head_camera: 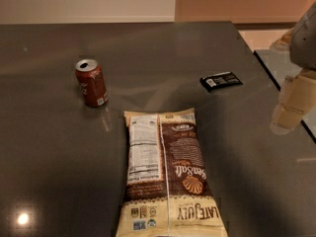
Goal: Pick rxbar chocolate
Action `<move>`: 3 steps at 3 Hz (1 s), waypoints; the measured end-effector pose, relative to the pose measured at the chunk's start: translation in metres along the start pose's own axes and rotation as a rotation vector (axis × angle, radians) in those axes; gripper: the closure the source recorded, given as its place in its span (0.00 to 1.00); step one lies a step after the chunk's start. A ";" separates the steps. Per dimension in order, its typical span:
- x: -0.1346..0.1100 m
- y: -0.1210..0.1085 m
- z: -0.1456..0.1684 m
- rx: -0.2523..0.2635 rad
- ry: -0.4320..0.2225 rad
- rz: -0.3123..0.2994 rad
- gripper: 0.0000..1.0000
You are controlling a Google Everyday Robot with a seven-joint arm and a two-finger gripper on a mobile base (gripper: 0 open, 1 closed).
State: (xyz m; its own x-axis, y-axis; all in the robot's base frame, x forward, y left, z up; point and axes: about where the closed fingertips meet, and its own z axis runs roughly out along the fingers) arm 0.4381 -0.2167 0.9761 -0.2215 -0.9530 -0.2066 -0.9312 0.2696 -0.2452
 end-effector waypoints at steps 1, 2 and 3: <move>0.000 0.000 0.000 0.002 -0.001 0.000 0.00; -0.005 -0.012 0.005 -0.001 -0.022 -0.011 0.00; -0.011 -0.024 0.017 -0.015 -0.046 -0.037 0.00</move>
Offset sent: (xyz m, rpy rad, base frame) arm 0.0316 0.0029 -0.0076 0.0433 0.0091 0.0403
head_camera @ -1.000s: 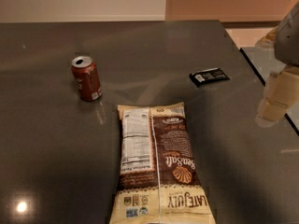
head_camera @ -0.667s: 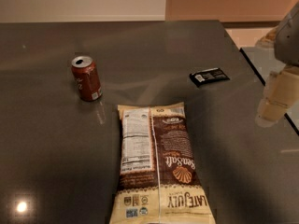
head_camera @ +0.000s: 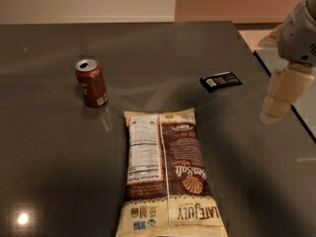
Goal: Pick rxbar chocolate
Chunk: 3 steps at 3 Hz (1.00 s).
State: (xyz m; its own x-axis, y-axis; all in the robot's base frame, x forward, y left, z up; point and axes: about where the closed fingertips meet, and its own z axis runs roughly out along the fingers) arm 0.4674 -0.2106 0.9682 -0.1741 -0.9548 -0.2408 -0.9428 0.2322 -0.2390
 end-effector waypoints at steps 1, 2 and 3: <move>-0.005 -0.014 0.015 -0.018 -0.020 -0.032 0.00; -0.006 -0.033 0.036 -0.048 -0.029 -0.051 0.00; -0.002 -0.056 0.060 -0.081 -0.041 -0.049 0.00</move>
Offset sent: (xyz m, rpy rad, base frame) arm 0.0715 0.0013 -0.0473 0.0323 0.0759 0.0984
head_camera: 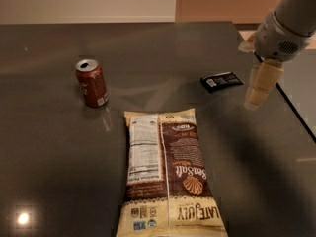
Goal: Pick rxbar chocolate
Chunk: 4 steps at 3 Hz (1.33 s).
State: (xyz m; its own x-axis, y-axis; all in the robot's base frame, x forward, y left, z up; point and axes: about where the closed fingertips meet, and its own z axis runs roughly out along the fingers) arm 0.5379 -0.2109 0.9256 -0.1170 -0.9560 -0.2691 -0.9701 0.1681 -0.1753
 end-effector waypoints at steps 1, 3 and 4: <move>0.005 -0.023 0.023 -0.030 -0.007 -0.007 0.00; 0.007 -0.053 0.067 -0.078 -0.029 -0.053 0.00; 0.005 -0.062 0.084 -0.094 -0.036 -0.075 0.00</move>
Offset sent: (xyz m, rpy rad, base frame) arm 0.0702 -0.0044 -0.0619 0.0350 0.0728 0.0883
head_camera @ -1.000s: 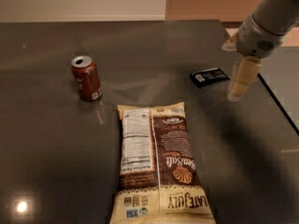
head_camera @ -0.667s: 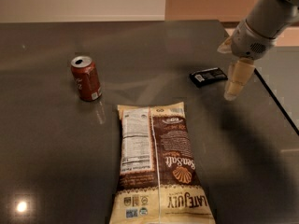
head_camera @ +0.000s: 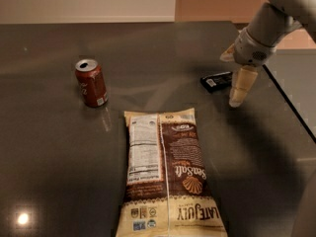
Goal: Pick rxbar chocolate
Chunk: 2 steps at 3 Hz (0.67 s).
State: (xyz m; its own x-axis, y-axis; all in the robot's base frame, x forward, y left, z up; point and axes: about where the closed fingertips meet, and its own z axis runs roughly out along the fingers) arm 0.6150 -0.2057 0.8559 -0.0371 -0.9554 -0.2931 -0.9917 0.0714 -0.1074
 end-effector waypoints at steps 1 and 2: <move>0.002 -0.012 0.012 -0.016 0.006 -0.012 0.00; 0.004 -0.019 0.023 -0.037 0.017 -0.022 0.00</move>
Offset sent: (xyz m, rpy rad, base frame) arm 0.0247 -0.0033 -0.0280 -0.0407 0.0738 0.0518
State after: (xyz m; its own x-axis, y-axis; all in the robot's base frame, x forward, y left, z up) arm 0.6365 -0.2045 0.8343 -0.0168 -0.9613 -0.2748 -0.9961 0.0398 -0.0782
